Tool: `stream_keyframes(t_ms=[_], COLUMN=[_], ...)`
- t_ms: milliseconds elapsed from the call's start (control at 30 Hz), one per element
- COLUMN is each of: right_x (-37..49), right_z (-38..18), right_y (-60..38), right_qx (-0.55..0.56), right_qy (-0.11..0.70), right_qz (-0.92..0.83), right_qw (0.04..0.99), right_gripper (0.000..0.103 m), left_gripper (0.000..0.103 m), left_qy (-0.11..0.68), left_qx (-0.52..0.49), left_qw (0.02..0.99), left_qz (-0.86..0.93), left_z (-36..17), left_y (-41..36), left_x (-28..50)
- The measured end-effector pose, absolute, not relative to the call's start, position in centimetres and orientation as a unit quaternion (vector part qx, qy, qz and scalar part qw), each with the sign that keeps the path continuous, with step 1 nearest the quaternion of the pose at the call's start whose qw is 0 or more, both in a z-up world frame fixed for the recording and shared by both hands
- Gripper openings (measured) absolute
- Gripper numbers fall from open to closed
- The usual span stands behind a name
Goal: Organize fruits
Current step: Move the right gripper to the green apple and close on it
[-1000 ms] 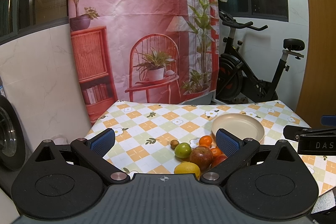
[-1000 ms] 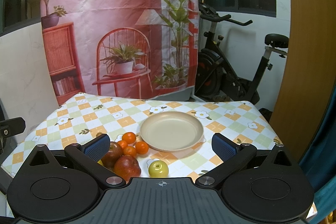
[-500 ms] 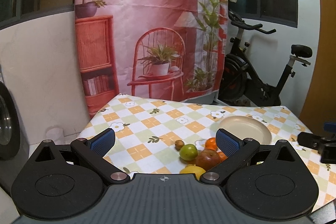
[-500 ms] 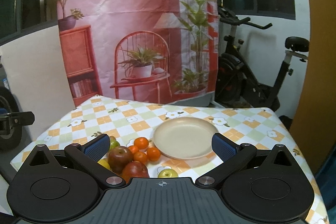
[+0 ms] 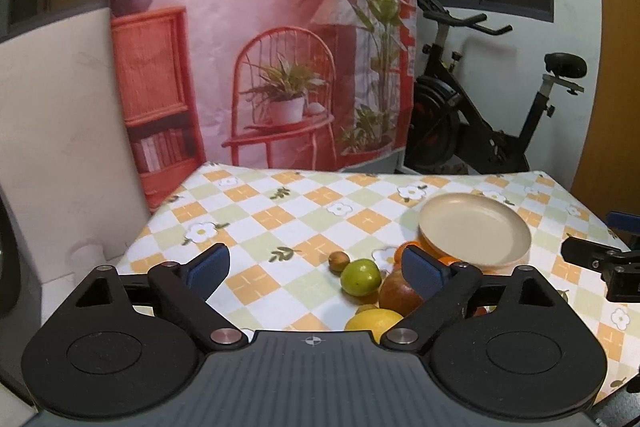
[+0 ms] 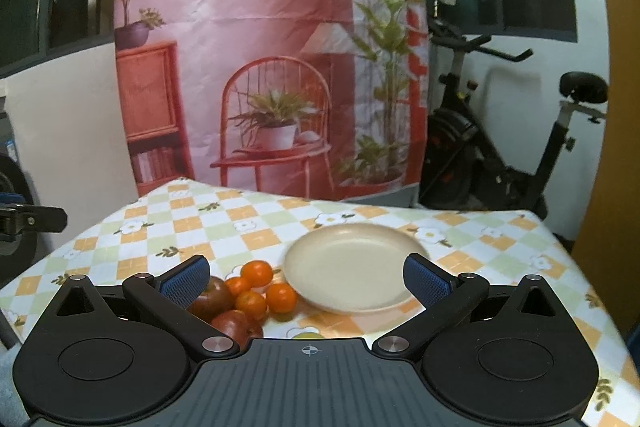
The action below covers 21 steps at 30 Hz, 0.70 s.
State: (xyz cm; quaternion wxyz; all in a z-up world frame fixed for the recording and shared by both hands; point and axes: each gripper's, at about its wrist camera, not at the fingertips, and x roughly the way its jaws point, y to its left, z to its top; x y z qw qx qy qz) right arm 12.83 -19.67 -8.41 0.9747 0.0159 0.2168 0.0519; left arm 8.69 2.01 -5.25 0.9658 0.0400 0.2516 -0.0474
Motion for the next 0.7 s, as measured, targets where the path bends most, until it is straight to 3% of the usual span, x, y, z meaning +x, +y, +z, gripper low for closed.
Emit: stream_keyframes(t_ms=[400, 700], right_x=[15.5, 16.6], right_z=[-12.1, -14.3], right_y=[-21.1, -22.3], right_qx=[0.042, 0.023], right_qy=[0.248, 0.287], right_qz=[0.082, 0.078], right_qw=[0.964, 0.955], right_gripper=[0.103, 0.103], left_gripper=[0.084, 0.083], left_qy=[0.245, 0.250], left_qx=[0.035, 0.006], left_qw=[0.966, 0.965], left_qz=[-0.073, -0.080], left_z=[-7.3, -8.1], left_y=[2.2, 2.9], left_x=[10.8, 12.8])
